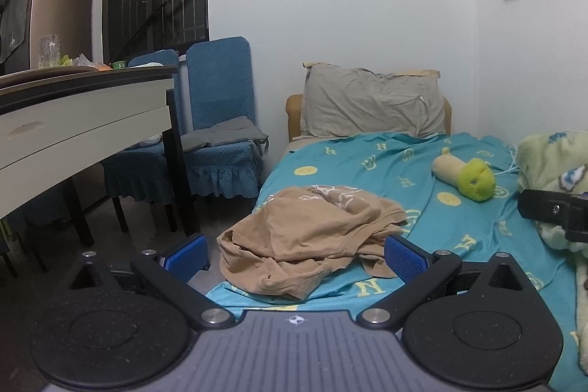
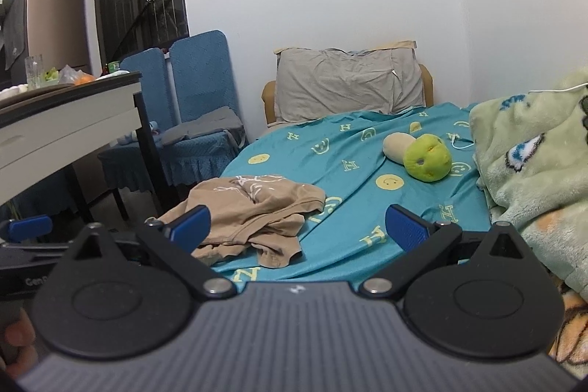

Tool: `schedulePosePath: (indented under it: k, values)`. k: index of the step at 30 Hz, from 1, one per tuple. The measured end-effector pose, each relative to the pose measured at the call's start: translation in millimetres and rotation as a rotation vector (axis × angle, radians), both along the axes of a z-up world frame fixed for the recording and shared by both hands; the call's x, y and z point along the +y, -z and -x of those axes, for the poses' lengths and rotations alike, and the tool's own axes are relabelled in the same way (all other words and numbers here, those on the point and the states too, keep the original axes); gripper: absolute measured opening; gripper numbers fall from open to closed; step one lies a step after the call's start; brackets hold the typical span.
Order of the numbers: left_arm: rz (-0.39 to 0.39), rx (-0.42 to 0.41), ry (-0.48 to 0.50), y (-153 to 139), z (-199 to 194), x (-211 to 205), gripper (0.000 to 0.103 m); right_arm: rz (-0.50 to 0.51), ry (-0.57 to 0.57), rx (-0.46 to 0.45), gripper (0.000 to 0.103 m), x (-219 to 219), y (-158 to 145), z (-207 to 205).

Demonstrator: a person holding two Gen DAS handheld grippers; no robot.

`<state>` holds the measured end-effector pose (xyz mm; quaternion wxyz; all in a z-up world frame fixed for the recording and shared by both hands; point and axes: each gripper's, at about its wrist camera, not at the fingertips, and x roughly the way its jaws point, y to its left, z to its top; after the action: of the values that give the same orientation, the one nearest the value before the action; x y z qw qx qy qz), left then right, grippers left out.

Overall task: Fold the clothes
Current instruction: 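Move both grippers toward the crumpled tan T-shirt on the bed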

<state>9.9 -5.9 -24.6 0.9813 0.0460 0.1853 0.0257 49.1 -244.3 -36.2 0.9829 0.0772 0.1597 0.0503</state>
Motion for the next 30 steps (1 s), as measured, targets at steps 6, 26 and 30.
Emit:
schedulePosePath:
  k: [6, 26, 30]
  values:
    - [-0.018, 0.006, -0.003, 7, -2, -4, 0.103, -0.009, -0.006, 0.012, 0.103, -2, 1, 1]
    - [-0.021, 0.013, -0.028, 10, -10, -3, 0.103, -0.09, 0.076, 0.007, 0.103, 19, -10, 5]
    - [-0.011, 0.013, -0.032, 10, -12, 0, 0.103, -0.117, 0.092, -0.038, 0.103, 25, -39, -7]
